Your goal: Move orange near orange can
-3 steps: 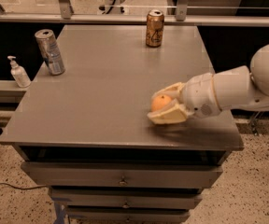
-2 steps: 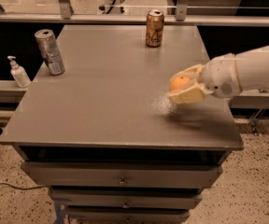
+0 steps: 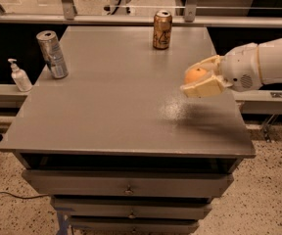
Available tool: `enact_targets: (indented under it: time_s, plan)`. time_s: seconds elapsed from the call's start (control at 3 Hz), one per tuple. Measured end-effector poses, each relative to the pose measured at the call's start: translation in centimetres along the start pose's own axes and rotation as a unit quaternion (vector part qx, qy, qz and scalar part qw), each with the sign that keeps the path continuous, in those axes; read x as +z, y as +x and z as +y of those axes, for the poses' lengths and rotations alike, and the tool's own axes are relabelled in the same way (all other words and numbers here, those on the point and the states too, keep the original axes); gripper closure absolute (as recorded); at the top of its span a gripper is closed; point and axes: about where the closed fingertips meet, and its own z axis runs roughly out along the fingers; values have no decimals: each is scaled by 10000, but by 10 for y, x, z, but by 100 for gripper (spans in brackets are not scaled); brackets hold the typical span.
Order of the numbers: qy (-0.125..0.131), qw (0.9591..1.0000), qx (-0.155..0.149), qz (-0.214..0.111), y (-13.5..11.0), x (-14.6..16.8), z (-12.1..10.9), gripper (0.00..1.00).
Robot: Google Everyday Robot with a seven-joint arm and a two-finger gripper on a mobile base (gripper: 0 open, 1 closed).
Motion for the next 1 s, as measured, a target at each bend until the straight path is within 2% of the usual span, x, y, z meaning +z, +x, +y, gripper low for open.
enact_targets:
  time_s: [0.33, 1.0]
  plan:
    - [148, 9997, -52, -168, -1, 6, -13, 100]
    - [808, 9943, -223, -659, -12, 28, -95, 100]
